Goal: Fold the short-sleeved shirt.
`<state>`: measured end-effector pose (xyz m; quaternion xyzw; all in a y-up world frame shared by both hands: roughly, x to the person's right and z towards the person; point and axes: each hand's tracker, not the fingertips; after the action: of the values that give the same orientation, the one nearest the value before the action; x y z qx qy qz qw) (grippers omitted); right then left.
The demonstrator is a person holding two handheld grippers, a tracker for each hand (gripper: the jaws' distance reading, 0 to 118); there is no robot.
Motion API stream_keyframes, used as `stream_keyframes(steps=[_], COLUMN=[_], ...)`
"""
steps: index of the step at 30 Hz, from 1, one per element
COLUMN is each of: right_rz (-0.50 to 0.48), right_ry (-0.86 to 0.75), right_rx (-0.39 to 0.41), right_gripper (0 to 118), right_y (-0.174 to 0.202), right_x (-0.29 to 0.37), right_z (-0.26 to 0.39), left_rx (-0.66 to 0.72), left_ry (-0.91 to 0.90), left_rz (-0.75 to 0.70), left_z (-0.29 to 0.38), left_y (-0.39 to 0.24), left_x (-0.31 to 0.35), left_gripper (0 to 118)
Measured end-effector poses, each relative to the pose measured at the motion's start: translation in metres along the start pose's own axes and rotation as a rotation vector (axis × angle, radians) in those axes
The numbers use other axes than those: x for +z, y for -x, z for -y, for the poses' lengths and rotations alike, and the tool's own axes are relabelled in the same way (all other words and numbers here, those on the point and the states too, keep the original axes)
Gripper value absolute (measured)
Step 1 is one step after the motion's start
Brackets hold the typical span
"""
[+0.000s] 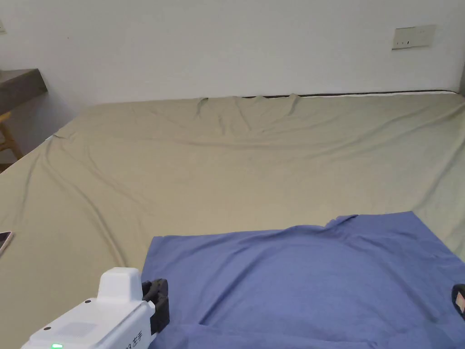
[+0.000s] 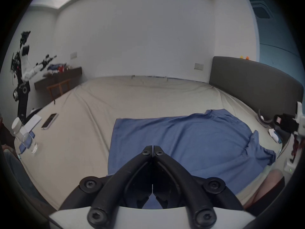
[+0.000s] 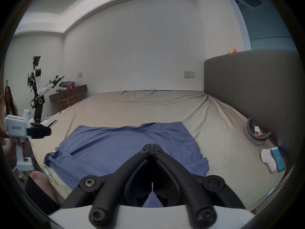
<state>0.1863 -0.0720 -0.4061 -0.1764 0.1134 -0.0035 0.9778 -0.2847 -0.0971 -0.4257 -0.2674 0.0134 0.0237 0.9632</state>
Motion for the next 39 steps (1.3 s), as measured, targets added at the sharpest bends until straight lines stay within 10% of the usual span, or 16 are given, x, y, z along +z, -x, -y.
stream_keyframes(steps=[6, 9, 10, 19, 23, 31, 33, 35, 39], right_rz=[-0.023, -0.024, -0.026, 0.035, 0.05, 0.036, 0.053, 0.035, 0.153], right_ry=[0.038, 0.055, 0.064, 0.154, 0.168, 0.234, 0.271, 0.344, 0.406], right_rx=[0.004, 0.003, 0.005, 0.007, 0.003, -0.031, -0.018, 0.029, 0.021], right_gripper=[0, 0, 0, 0, 0, 1, 38, 108, 101], right_y=[0.009, 0.004, 0.003, -0.005, -0.012, -0.062, -0.082, -0.103, -0.125], right_x=[-0.009, -0.011, -0.012, -0.023, -0.026, -0.093, -0.138, -0.188, -0.282], right_z=[0.001, 0.005, 0.006, 0.011, 0.007, -0.037, -0.058, -0.068, -0.074], left_rx=[0.028, 0.075, 0.063, 0.061, -0.002, 0.076, 0.071, 0.066, 0.049], left_ry=[0.128, 0.202, 0.22, 0.353, 0.281, 0.156, 0.152, 0.147, 0.149], left_rz=[-0.058, -0.105, -0.106, -0.095, -0.085, 0.016, 0.029, 0.033, 0.034], left_z=[-0.061, -0.079, -0.083, -0.064, -0.062, -0.074, -0.077, -0.078, -0.079], left_y=[0.048, 0.071, 0.077, 0.077, 0.069, 0.076, 0.075, 0.072, 0.066], left_x=[-0.116, -0.172, -0.191, -0.263, -0.249, -0.206, -0.195, -0.191, -0.19], left_gripper=[5, 92, 100, 63, 5, 2, 2, 2, 2])
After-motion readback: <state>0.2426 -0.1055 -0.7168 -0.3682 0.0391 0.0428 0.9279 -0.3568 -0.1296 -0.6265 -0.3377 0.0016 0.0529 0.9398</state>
